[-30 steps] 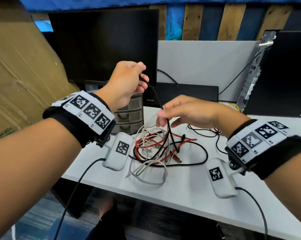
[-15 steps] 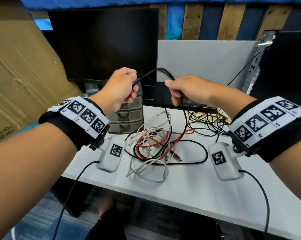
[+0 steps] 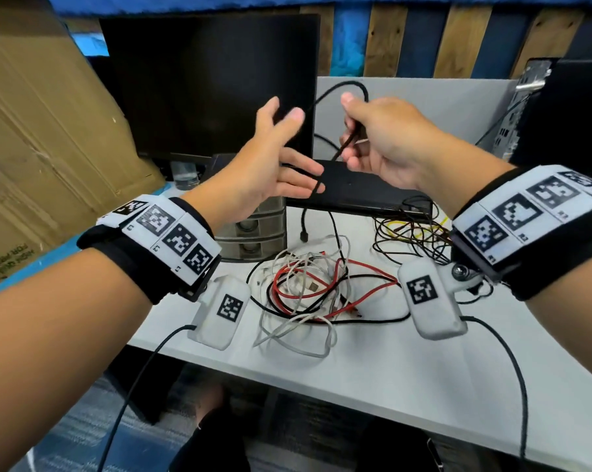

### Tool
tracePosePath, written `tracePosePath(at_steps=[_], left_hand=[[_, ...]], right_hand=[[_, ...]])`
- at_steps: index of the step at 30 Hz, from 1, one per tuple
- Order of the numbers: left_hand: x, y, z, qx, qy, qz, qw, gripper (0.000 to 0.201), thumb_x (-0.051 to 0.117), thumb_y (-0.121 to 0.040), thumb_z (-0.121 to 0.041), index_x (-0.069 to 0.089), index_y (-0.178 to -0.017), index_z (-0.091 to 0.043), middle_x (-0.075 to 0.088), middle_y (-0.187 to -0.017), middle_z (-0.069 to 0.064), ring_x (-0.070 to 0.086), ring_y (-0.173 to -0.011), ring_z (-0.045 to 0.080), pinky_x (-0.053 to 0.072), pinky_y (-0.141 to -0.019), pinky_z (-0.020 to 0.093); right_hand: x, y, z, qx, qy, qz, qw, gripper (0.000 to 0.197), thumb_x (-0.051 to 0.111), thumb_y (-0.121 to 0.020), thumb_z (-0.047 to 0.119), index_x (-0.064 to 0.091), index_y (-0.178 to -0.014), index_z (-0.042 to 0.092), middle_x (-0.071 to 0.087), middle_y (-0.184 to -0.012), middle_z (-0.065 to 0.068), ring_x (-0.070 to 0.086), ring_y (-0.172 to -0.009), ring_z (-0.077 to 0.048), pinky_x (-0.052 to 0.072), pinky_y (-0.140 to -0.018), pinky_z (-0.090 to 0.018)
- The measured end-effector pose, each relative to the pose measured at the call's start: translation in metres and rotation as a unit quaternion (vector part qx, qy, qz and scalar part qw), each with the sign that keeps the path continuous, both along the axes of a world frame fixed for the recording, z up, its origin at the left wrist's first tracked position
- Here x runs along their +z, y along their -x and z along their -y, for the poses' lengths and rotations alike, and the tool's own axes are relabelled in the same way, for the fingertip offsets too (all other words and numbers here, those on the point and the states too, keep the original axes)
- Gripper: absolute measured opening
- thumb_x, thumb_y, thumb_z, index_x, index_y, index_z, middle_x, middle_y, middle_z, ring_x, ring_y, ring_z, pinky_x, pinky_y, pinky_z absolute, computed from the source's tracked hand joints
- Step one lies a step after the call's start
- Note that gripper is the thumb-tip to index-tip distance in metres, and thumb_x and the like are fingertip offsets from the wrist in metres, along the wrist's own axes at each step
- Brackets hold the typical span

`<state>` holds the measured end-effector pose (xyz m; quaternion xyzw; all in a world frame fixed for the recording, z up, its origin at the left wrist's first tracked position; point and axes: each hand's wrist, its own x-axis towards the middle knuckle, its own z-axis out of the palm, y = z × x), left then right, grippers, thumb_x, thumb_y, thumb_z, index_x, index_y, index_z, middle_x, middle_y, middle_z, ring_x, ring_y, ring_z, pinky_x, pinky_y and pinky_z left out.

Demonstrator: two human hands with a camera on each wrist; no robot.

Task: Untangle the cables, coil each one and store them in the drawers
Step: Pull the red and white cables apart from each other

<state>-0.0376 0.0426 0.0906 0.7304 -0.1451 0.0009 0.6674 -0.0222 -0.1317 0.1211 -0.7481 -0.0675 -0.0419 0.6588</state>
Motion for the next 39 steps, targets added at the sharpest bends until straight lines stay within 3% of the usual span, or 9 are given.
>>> tracePosePath(at_steps=[2,6,11,16,24,28,35,37,39], left_hand=[[-0.001,0.001,0.003,-0.053,-0.046,-0.002,0.998,0.082,0.054,-0.106,-0.036,-0.008,-0.159,-0.044,0.074,-0.108,0.022,0.077,-0.091,0.034,0.062,-0.082,0.04],[-0.006,0.002,-0.003,-0.139,-0.171,-0.009,0.975,0.069,0.057,-0.105,-0.021,0.015,-0.151,-0.051,0.064,-0.077,0.01,0.051,-0.054,0.013,0.041,-0.052,0.025],[-0.007,-0.005,-0.017,-0.029,-0.232,0.078,0.969,0.043,0.04,-0.111,-0.018,0.046,-0.149,-0.036,0.041,-0.06,-0.006,0.032,-0.044,0.002,0.027,-0.04,0.017],[-0.012,-0.007,-0.029,0.006,-0.326,0.117,0.938,0.047,0.044,-0.106,-0.011,0.054,-0.142,-0.039,0.059,-0.07,-0.002,0.045,-0.047,0.001,0.039,-0.052,0.019],[-0.039,-0.017,-0.025,-0.039,-0.417,0.063,0.906,0.035,0.055,-0.099,-0.003,0.059,-0.125,-0.027,0.074,-0.09,0.005,0.073,-0.074,0.012,0.06,-0.075,0.033],[-0.056,-0.021,-0.012,-0.1,-0.545,0.064,0.83,0.024,0.064,-0.094,-0.009,0.064,-0.107,-0.029,0.073,-0.085,-0.006,0.069,-0.087,0.012,0.057,-0.079,0.036],[-0.054,-0.022,-0.008,-0.179,-0.675,-0.018,0.716,0.023,0.054,-0.103,-0.024,0.065,-0.096,-0.006,0.077,-0.093,0.005,0.057,-0.064,0.014,0.045,-0.047,0.017],[-0.046,-0.024,-0.009,-0.174,-0.689,-0.019,0.703,0.036,0.05,-0.106,-0.035,0.07,-0.095,-0.007,0.077,-0.092,0.002,0.068,-0.074,0.016,0.06,-0.068,0.027],[-0.034,-0.024,-0.007,-0.135,-0.651,0.012,0.746,0.04,0.047,-0.106,-0.039,0.074,-0.092,-0.013,0.078,-0.08,-0.002,0.074,-0.078,0.013,0.061,-0.082,0.035]], right_hand=[[-0.007,-0.001,-0.006,0.03,-0.028,-0.023,0.999,0.033,0.052,-0.106,0.035,0.053,-0.081,0.013,0.055,-0.067,-0.006,0.058,-0.049,-0.014,0.052,-0.05,-0.023],[-0.019,0.0,-0.012,0.119,0.035,-0.058,0.991,0.032,0.05,-0.106,0.034,0.059,-0.09,0.008,0.059,-0.076,-0.008,0.065,-0.06,-0.016,0.057,-0.057,-0.025],[-0.035,-0.011,0.012,0.125,0.158,-0.148,0.968,0.058,0.037,-0.106,0.051,0.067,-0.096,0.002,0.064,-0.071,-0.01,0.068,-0.061,-0.022,0.054,-0.056,-0.027],[-0.084,-0.027,0.034,0.032,0.368,-0.197,0.908,0.02,0.05,-0.104,0.003,0.062,-0.111,-0.011,0.07,-0.091,-0.025,0.073,-0.065,-0.028,0.064,-0.063,-0.035],[-0.128,-0.038,0.025,0.089,0.413,-0.277,0.863,0.029,0.072,-0.094,0.021,0.067,-0.106,-0.005,0.072,-0.083,-0.016,0.063,-0.074,-0.026,0.053,-0.068,-0.035],[-0.135,-0.041,0.023,0.089,0.435,-0.288,0.849,0.034,0.078,-0.086,0.01,0.068,-0.111,-0.009,0.066,-0.082,-0.015,0.056,-0.076,-0.025,0.046,-0.068,-0.034],[-0.12,-0.041,0.049,-0.015,0.246,-0.282,0.927,0.002,0.057,-0.1,0.004,0.056,-0.098,0.004,0.049,-0.066,-0.007,0.045,-0.05,-0.015,0.041,-0.045,-0.022],[-0.113,-0.041,0.057,-0.054,0.204,-0.242,0.947,0.004,0.055,-0.099,0.005,0.058,-0.097,0.005,0.049,-0.071,-0.007,0.046,-0.054,-0.016,0.042,-0.048,-0.023],[-0.109,-0.043,0.06,-0.078,0.189,-0.193,0.96,0.008,0.055,-0.098,0.007,0.06,-0.091,0.007,0.051,-0.072,-0.008,0.049,-0.057,-0.019,0.043,-0.047,-0.022]])
